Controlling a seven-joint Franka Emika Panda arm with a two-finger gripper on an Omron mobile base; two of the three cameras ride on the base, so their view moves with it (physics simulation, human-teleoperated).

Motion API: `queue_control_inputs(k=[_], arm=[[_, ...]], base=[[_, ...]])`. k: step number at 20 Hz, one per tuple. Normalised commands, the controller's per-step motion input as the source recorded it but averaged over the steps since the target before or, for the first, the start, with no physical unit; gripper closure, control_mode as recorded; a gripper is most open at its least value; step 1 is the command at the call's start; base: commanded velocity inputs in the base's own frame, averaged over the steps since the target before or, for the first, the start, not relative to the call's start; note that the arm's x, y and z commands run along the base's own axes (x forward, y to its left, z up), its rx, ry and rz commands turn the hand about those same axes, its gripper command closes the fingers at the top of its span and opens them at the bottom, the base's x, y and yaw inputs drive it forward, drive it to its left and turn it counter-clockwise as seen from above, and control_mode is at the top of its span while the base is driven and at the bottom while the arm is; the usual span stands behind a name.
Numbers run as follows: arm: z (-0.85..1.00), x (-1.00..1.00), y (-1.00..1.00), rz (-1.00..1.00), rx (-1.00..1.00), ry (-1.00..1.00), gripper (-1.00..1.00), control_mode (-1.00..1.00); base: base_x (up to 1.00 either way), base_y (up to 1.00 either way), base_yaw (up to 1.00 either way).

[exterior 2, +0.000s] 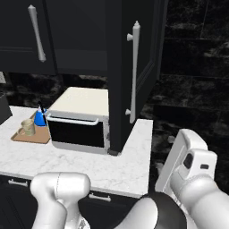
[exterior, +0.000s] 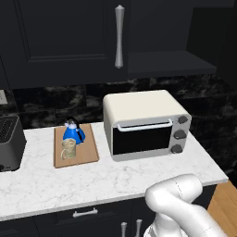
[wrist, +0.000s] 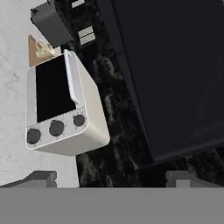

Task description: Pick the kettle from the counter and place it on the tray. Then pick the mug from the cabinet and place it on the tray. Then close the cabinet doors.

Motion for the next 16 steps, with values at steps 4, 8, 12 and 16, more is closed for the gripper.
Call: queue_control_inputs(k=[4,8,12,16], arm=[[0.0,0.95,-0.57,0.1,0.07,0.0,-1.0,-1.0],[0.11,0.18,0.15,0.16,-0.02,-0.1,-1.0,-1.0],[0.0,0.0,0.51,0.14,-0.08,-0.12,-1.0,-1.0],[0.0,0.08,0.72,0.17,-0.1,-0.15,-1.0,-1.0]], base=[[0.0,0.0,0.0],[0.0,0.0,0.0],[0.0,0.0,0.0],[0.0,0.0,0.0]])
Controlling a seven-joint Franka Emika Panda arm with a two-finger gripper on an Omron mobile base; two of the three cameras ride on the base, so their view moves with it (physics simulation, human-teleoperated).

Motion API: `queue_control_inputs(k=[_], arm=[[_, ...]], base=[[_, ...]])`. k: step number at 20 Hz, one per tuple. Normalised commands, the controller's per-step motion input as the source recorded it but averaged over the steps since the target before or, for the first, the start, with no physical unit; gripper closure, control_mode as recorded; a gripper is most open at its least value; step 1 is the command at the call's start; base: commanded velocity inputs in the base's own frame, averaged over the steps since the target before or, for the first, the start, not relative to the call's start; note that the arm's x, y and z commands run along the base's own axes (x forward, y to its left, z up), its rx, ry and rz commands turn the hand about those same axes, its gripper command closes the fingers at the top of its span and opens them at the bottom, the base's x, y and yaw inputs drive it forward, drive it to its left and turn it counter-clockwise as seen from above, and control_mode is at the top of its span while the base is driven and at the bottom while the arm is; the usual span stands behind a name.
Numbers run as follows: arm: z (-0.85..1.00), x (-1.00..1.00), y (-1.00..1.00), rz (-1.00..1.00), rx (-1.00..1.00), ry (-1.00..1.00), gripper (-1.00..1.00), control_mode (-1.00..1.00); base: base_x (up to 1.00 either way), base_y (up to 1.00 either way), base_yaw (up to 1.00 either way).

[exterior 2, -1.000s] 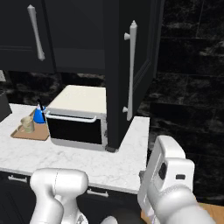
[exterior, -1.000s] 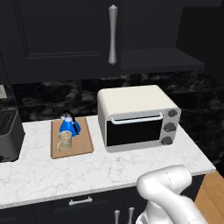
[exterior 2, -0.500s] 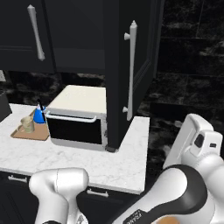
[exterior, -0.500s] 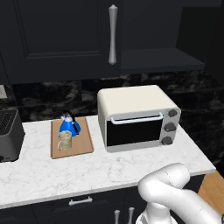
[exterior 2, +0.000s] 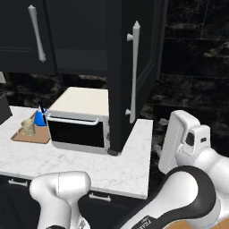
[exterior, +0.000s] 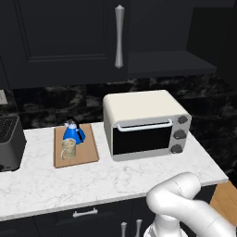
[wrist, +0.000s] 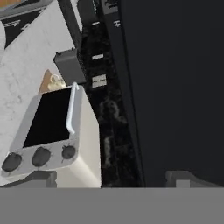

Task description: Pick the kettle from the counter and place it on the tray. Then pick the mug from the cabinet and place it on the tray. Then close the cabinet doors.

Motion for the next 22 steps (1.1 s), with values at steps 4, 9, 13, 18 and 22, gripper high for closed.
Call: queue_control_inputs(k=[4,9,13,18,22], arm=[[0.06,0.45,0.78,0.11,-0.07,-0.1,-1.0,-1.0],[0.19,0.25,0.9,0.09,-0.11,-0.14,-1.0,-1.0],[0.36,-0.01,1.0,0.04,-0.21,-0.27,-1.0,-1.0],[0.37,-0.01,1.0,0.0,-0.25,-0.22,-1.0,-1.0],[0.16,0.0,1.0,-0.02,-0.24,-0.15,-1.0,-1.0]], base=[[0.0,0.0,0.0],[0.0,0.0,0.0],[0.0,0.0,0.0],[0.0,0.0,0.0],[0.0,0.0,0.0]])
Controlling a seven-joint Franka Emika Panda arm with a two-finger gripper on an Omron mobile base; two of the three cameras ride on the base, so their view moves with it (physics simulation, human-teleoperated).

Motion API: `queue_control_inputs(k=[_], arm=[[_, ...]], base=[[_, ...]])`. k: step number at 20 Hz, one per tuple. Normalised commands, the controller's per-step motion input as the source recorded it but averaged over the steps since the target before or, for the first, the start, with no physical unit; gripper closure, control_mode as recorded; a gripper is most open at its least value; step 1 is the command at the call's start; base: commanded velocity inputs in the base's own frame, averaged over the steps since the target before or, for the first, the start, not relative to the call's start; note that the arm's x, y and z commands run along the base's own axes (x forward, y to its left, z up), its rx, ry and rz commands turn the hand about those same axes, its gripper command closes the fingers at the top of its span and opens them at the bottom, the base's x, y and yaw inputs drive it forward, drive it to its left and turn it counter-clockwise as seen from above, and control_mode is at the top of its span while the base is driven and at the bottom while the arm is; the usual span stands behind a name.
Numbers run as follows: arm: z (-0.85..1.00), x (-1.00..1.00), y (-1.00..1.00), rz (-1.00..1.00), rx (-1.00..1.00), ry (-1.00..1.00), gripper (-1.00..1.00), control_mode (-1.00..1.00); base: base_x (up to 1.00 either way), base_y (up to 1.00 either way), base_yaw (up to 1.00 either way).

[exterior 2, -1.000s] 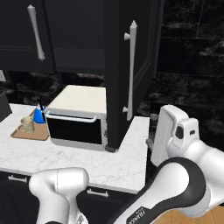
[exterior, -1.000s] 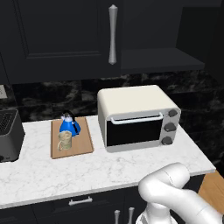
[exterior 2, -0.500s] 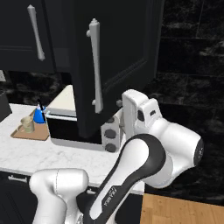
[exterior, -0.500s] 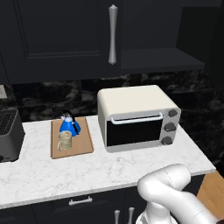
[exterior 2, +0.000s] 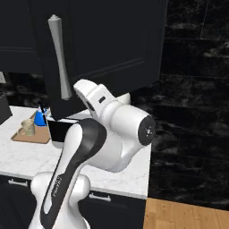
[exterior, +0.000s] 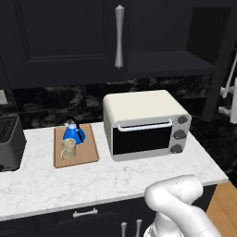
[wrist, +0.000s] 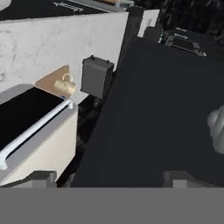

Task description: Pick the kettle from the counter and place it on the tray. Then pick the mug from the cabinet and place it on the tray. Then close the cabinet doors.

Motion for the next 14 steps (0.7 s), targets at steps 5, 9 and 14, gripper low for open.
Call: queue_control_inputs(k=[5,9,14], arm=[[0.0,0.02,1.0,-0.09,-0.24,-0.13,-1.0,-1.0],[0.0,0.41,0.97,-0.22,-0.22,-0.07,-1.0,-1.0],[0.0,0.73,0.73,-0.27,-0.15,0.0,-1.0,-1.0]], base=[[0.0,0.0,0.0],[0.0,0.0,0.0],[0.0,0.0,0.0]])
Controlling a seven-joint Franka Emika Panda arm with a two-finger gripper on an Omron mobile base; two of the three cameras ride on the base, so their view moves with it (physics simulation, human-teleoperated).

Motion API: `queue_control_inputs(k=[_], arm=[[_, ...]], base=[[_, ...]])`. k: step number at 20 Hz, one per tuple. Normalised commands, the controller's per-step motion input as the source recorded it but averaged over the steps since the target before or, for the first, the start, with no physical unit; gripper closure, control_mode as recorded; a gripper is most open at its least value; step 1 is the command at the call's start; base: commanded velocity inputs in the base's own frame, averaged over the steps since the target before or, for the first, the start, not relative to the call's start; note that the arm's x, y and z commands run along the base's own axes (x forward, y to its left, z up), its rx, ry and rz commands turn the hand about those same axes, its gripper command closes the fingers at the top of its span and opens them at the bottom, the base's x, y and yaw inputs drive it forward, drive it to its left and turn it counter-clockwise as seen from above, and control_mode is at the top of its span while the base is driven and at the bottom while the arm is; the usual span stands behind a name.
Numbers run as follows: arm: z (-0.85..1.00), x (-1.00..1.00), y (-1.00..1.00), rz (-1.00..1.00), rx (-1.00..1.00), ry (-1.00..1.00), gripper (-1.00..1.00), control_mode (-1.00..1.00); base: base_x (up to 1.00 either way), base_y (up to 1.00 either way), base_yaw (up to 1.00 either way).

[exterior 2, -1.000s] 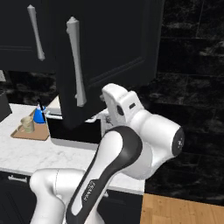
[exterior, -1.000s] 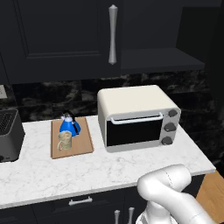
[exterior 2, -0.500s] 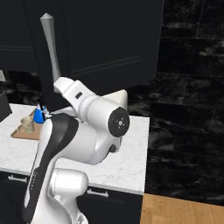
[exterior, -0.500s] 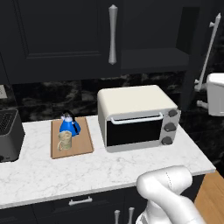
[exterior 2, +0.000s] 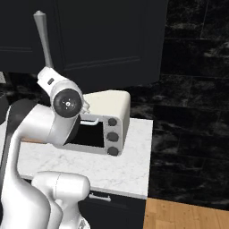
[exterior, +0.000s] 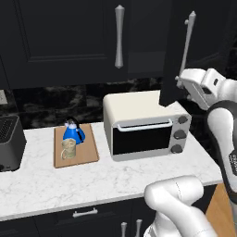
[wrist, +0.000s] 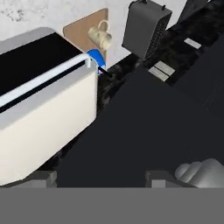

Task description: Pick the kettle from the counter and place it on the tray. Then pick the mug from the cabinet and place it on the tray. Then close the cabinet doors.

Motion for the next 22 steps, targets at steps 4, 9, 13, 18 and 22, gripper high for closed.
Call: queue_control_inputs(k=[4,9,13,18,22], arm=[[0.0,0.7,0.44,-0.27,-0.11,-0.01,-1.0,-1.0],[-0.07,0.7,0.2,-0.26,-0.08,-0.02,-1.0,-1.0],[-0.05,0.77,0.13,-0.25,-0.08,-0.02,-1.0,-1.0],[0.0,0.9,0.02,-0.23,-0.04,0.0,-1.0,-1.0],[0.0,0.83,0.0,-0.2,-0.01,0.0,-1.0,-1.0]], base=[[0.0,0.0,0.0],[0.0,0.0,0.0],[0.0,0.0,0.0],[0.0,0.0,0.0],[0.0,0.0,0.0]])
